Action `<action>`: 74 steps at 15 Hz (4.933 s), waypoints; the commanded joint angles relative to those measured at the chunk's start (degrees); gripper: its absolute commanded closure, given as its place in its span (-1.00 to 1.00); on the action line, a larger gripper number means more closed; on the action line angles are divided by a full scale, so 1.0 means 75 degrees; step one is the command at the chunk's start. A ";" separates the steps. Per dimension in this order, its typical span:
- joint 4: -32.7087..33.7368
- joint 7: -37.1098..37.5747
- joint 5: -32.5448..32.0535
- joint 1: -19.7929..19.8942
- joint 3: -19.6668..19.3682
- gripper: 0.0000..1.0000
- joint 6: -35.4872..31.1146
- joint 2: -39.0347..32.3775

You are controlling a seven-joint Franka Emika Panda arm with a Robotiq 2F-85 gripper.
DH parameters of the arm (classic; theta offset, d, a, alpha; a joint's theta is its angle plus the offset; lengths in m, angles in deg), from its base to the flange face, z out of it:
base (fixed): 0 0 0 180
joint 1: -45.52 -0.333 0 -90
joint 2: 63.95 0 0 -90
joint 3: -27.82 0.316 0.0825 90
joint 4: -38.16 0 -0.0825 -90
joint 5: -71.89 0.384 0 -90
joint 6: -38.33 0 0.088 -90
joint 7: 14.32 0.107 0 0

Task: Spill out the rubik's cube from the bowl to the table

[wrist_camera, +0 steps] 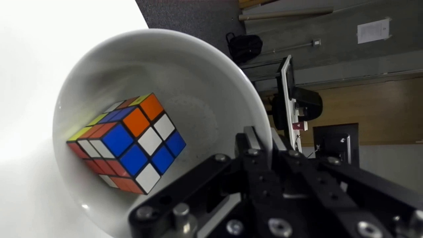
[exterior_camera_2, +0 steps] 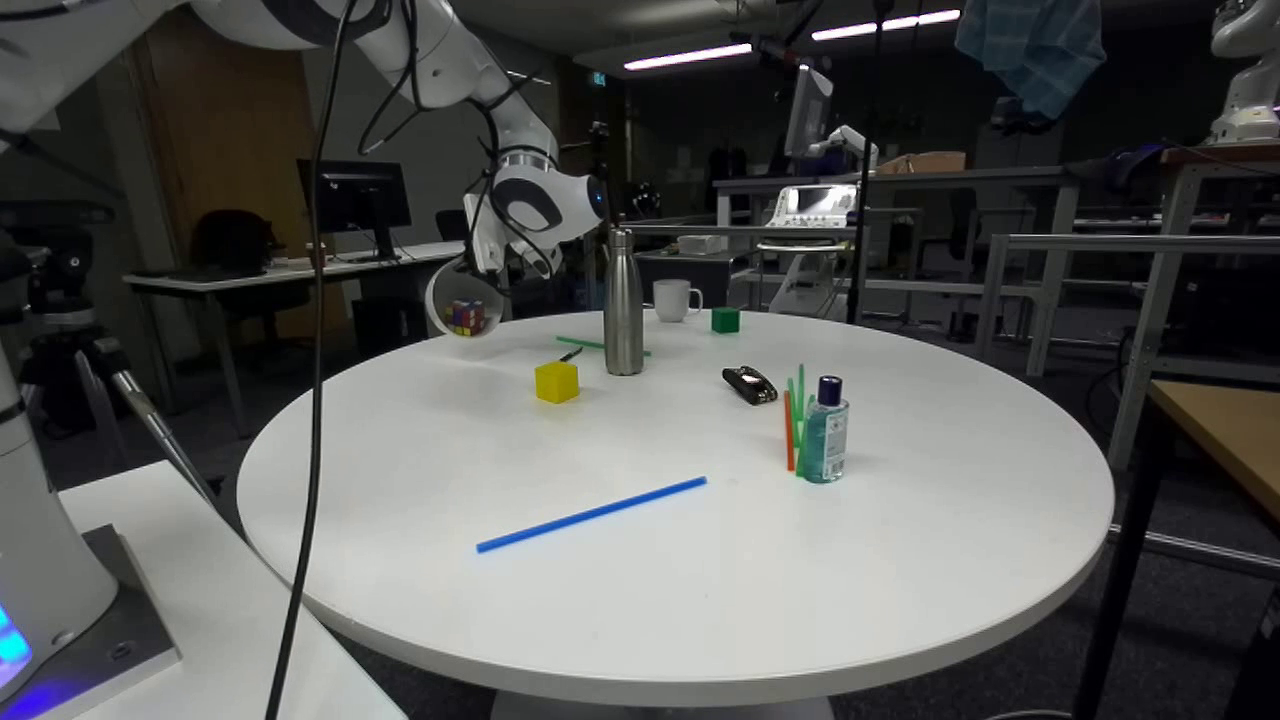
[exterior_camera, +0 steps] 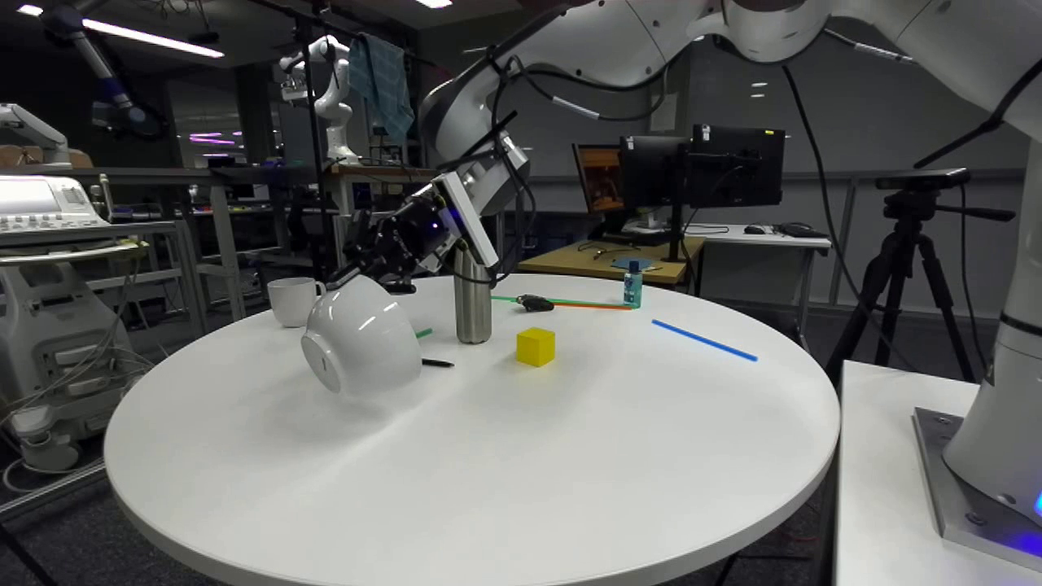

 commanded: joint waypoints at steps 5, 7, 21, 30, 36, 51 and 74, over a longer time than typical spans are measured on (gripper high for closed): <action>0.0744 0.0062 0.0794 0.0190 0.0002 0.94 0.1052 -0.0441; 0.0769 0.0067 0.0991 0.0227 -0.0017 0.94 0.1180 -0.0483; 0.0795 0.0047 0.1735 0.0239 -0.0185 0.94 0.1375 -0.0572; 0.0754 -0.0008 0.2231 0.0271 -0.0223 0.94 0.1651 -0.0621; 0.0747 -0.0023 0.2497 0.0251 -0.0281 0.94 0.1720 -0.0682; 0.0766 0.0238 0.1948 -0.0127 -0.0728 0.94 0.1353 -0.0553; 0.1902 0.1908 -0.1952 -0.0788 -0.0740 0.94 0.0880 -0.0430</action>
